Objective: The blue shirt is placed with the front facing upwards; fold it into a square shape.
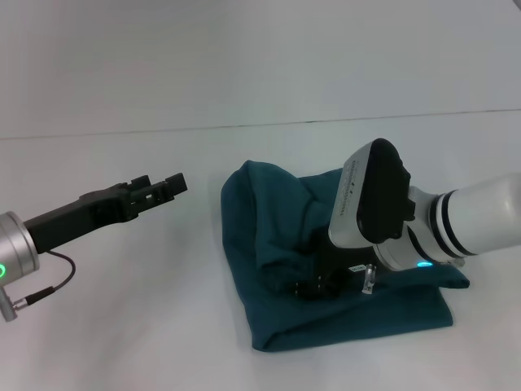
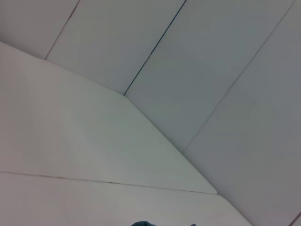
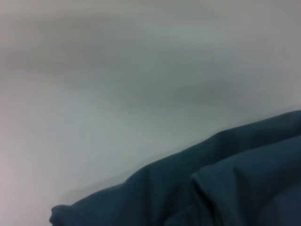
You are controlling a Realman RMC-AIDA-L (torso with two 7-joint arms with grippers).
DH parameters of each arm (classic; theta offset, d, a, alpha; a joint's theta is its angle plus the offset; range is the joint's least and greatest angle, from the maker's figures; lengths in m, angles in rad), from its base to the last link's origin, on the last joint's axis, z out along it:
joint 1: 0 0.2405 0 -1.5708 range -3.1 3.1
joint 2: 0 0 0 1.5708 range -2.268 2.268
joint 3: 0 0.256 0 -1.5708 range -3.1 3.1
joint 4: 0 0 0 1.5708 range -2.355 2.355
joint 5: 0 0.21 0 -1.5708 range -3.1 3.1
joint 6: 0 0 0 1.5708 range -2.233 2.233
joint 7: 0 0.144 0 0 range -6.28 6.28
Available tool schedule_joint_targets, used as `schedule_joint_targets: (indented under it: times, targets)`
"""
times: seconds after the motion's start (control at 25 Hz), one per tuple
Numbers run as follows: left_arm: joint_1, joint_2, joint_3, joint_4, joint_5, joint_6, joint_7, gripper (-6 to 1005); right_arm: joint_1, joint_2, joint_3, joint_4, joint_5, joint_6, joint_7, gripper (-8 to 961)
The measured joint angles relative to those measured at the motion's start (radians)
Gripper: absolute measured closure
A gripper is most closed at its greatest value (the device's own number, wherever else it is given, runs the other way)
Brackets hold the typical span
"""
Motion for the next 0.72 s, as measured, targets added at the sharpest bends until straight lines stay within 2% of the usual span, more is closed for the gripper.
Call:
schedule_joint_targets:
  times: [0.28, 0.72]
  targets:
    - [0.000, 0.000, -0.013, 0.000, -0.001, 0.000, 0.000, 66, 0.012, -0.001, 0.004, -0.008, -0.032, -0.033, 0.051, 324]
    - [-0.001, 0.002, -0.013, 0.000, -0.009, 0.000, 0.000, 67, 0.018, 0.002, -0.001, -0.003, -0.045, 0.001, 0.052, 328]
